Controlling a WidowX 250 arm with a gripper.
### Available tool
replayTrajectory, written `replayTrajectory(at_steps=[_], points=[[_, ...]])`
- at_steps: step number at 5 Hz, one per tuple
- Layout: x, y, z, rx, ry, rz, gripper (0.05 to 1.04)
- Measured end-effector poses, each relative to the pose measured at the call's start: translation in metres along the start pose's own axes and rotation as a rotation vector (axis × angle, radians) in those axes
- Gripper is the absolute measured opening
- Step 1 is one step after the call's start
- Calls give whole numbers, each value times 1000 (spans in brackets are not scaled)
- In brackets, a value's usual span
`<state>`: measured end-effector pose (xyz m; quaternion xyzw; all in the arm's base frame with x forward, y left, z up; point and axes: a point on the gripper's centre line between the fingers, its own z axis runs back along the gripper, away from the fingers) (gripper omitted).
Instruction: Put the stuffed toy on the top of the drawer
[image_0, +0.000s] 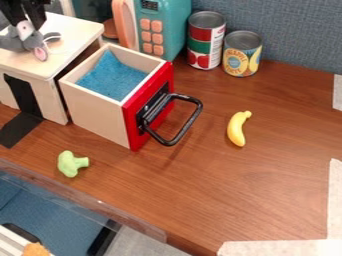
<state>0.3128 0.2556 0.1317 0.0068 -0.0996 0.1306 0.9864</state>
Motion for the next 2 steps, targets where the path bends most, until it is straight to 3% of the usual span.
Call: replayTrajectory(at_steps=[1,2], points=[[4,-7,40,12,-66,-48,942],[4,-12,59,14,-78,-80,1004]])
